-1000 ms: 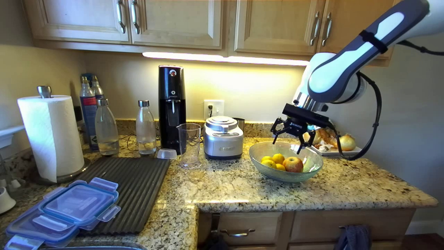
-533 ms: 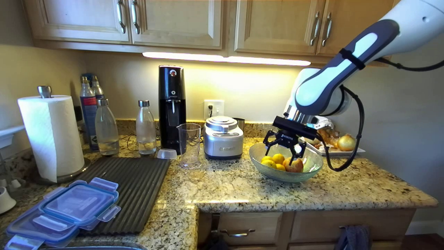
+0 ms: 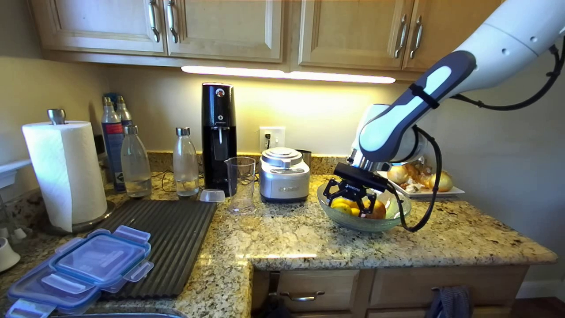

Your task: Take one yellow object from the glass bowl and put it on the counter top

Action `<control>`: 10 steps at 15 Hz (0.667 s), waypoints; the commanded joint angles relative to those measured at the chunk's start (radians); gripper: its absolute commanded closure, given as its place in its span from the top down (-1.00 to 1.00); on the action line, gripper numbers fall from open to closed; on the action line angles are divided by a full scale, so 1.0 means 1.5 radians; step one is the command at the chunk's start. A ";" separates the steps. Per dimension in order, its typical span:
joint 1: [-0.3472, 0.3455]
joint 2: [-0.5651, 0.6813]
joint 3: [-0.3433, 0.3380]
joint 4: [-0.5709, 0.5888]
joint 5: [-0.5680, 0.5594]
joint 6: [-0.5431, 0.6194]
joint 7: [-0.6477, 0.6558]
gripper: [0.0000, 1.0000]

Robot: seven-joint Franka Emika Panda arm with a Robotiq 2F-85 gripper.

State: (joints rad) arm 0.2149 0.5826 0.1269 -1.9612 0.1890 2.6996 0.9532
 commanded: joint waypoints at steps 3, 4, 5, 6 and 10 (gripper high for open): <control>0.033 0.002 -0.037 0.008 0.006 0.018 0.016 1.00; 0.038 -0.002 -0.044 0.005 0.003 0.022 0.022 1.00; 0.048 -0.011 -0.057 -0.002 -0.003 0.026 0.035 1.00; 0.056 -0.018 -0.067 -0.005 -0.008 0.029 0.045 1.00; 0.066 -0.022 -0.077 -0.003 -0.005 0.014 0.050 1.00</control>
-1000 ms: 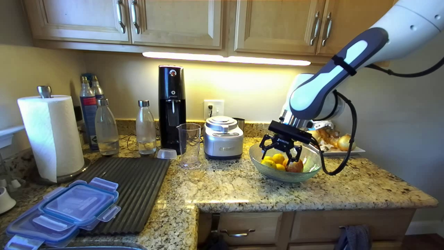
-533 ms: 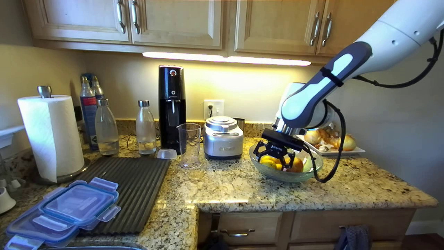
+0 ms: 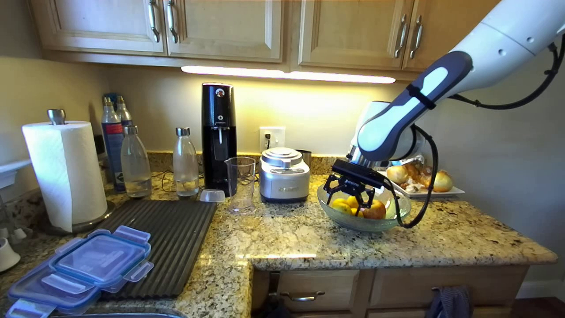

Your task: Take one yellow object from the glass bowl and put it on the counter top

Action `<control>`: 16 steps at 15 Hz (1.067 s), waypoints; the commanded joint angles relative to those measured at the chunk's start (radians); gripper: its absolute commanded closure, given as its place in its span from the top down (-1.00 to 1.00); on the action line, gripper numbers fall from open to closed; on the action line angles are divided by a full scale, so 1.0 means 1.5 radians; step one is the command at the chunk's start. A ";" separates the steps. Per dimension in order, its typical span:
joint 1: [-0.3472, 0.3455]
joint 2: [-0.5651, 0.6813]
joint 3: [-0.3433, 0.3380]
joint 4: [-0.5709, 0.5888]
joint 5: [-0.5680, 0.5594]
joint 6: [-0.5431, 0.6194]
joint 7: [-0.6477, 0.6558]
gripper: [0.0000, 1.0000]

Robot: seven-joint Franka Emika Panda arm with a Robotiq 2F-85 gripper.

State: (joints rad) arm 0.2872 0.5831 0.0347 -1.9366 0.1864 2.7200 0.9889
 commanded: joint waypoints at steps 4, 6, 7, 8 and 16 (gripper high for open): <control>0.021 -0.022 -0.016 -0.012 -0.008 -0.043 0.029 1.00; 0.026 -0.021 -0.021 -0.012 -0.012 -0.055 0.037 1.00; 0.026 -0.022 -0.021 -0.013 -0.013 -0.058 0.040 1.00; 0.026 -0.023 -0.021 -0.013 -0.013 -0.059 0.041 1.00; 0.020 -0.030 -0.018 -0.019 -0.007 -0.044 0.038 -0.14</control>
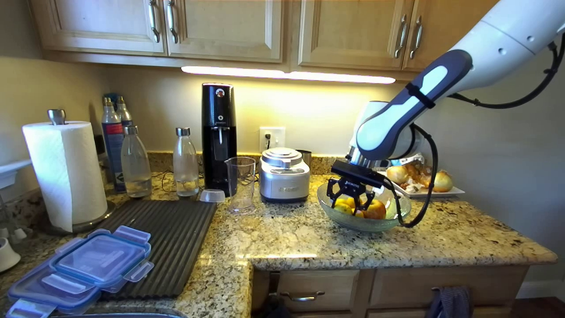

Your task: Take one yellow object from the glass bowl and put it on the counter top

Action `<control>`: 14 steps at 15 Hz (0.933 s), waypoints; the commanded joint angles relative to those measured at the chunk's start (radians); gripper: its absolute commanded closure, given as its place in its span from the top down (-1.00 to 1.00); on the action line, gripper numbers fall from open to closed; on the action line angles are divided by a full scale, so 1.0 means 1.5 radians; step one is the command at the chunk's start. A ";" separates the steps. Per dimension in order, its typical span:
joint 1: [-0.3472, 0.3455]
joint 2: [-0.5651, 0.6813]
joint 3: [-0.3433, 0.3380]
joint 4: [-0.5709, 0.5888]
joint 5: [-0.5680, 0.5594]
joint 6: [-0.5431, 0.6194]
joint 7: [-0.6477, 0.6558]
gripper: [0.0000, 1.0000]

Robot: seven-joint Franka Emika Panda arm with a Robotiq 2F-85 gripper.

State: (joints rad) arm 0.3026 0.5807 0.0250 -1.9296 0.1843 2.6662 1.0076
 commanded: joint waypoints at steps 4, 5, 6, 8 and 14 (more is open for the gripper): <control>0.005 -0.065 -0.006 -0.057 -0.002 0.009 0.013 -0.20; 0.000 -0.083 -0.002 -0.073 0.002 0.019 0.008 -0.20; 0.000 -0.097 -0.004 -0.082 0.001 0.019 0.009 -0.20; 0.000 -0.136 -0.008 -0.113 -0.003 0.022 0.015 -0.20; 0.000 -0.253 -0.069 -0.194 -0.089 0.022 0.092 -0.20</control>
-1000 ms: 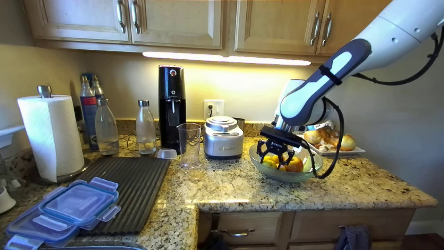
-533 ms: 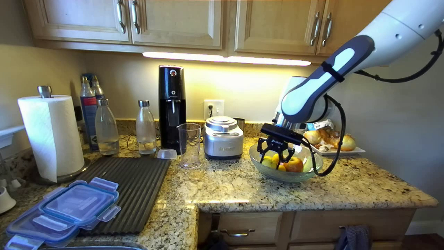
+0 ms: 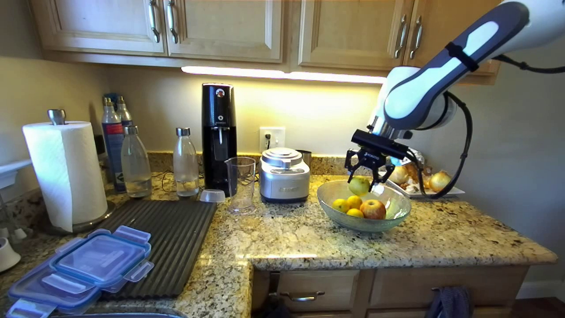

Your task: Take one yellow object from the glass bowl and put it on the counter top

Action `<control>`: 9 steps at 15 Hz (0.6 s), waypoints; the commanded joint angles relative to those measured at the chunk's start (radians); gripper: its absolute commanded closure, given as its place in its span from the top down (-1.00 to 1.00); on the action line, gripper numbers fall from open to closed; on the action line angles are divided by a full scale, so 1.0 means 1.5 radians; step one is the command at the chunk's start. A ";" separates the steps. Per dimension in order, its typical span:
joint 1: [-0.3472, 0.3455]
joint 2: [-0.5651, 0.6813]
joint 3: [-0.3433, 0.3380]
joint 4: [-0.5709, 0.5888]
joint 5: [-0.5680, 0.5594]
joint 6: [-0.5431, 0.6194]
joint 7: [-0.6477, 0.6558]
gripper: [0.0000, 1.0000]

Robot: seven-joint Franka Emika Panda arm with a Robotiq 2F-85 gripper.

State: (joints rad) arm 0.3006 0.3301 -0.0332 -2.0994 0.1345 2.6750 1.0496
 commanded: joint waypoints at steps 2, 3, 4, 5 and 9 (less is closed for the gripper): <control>-0.008 -0.116 -0.053 -0.102 -0.112 0.015 0.111 -0.20; -0.017 -0.127 -0.065 -0.113 -0.142 0.011 0.138 -0.20; -0.025 -0.137 -0.073 -0.119 -0.169 0.004 0.162 -0.20; -0.037 -0.148 -0.079 -0.129 -0.193 0.003 0.185 -0.20; -0.086 -0.175 -0.094 -0.161 -0.279 -0.002 0.275 -0.20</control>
State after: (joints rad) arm 0.2143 0.1467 -0.1643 -2.2605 -0.1899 2.6731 1.3449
